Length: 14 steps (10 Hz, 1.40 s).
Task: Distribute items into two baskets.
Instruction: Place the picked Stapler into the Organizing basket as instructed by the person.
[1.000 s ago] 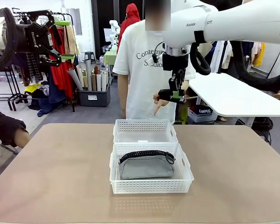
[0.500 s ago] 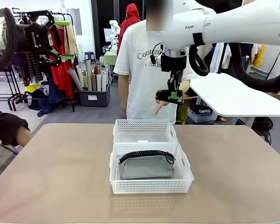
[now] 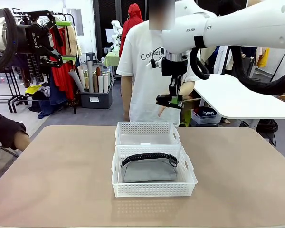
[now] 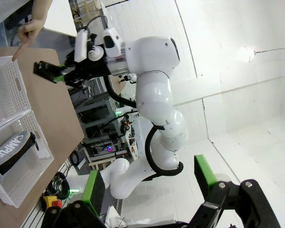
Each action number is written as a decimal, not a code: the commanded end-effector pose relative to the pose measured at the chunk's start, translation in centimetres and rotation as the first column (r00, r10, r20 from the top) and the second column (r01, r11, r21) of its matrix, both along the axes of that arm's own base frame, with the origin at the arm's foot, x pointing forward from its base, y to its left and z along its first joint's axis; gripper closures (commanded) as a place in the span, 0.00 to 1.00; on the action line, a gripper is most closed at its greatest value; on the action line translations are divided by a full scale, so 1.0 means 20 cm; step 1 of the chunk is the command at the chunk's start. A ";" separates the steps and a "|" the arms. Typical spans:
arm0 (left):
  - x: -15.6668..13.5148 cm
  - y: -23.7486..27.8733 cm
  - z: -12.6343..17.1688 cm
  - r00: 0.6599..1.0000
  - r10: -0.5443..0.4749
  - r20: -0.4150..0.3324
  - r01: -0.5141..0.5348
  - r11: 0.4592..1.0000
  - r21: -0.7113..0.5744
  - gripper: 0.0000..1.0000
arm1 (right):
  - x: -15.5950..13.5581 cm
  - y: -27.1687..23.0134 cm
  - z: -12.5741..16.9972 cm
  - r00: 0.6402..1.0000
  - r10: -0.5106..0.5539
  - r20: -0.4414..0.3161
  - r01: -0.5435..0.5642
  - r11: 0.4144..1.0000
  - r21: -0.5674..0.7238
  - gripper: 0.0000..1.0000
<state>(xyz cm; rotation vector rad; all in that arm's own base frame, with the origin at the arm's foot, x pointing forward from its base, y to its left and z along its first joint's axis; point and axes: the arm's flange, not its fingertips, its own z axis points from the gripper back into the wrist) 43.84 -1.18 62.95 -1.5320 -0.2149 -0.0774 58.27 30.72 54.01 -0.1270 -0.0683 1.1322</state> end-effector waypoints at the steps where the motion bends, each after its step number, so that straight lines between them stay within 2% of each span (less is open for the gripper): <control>1: -0.01 0.00 0.00 1.000 0.002 0.002 -0.002 1.000 -0.001 0.00 | 0.04 0.07 -0.12 0.986 0.147 -0.079 -0.141 0.987 0.074 1.00; 4: -0.01 0.00 0.00 1.000 0.002 0.002 -0.002 1.000 -0.001 0.00 | 0.07 0.16 -0.35 0.956 0.277 -0.093 -0.269 0.959 0.093 1.00; 5: -0.01 0.00 0.00 1.000 0.002 0.002 -0.002 1.000 -0.001 0.00 | 0.08 0.19 -0.46 0.942 0.325 -0.081 -0.322 0.945 0.051 1.00; 8: -0.01 0.00 0.00 1.000 0.002 0.002 -0.002 1.000 -0.001 0.00 | 0.12 0.26 -0.70 0.903 0.416 -0.107 -0.414 0.909 0.038 1.00; 11: -0.01 0.00 0.00 1.000 0.002 0.002 -0.002 1.000 -0.001 0.00 | 0.15 0.30 -0.83 0.893 0.443 -0.079 -0.443 0.896 0.017 1.00; 14: -0.01 0.00 0.00 1.000 0.002 0.002 -0.002 1.000 -0.001 0.00 | 0.23 0.33 -0.90 0.889 0.454 -0.067 -0.454 0.891 0.014 1.00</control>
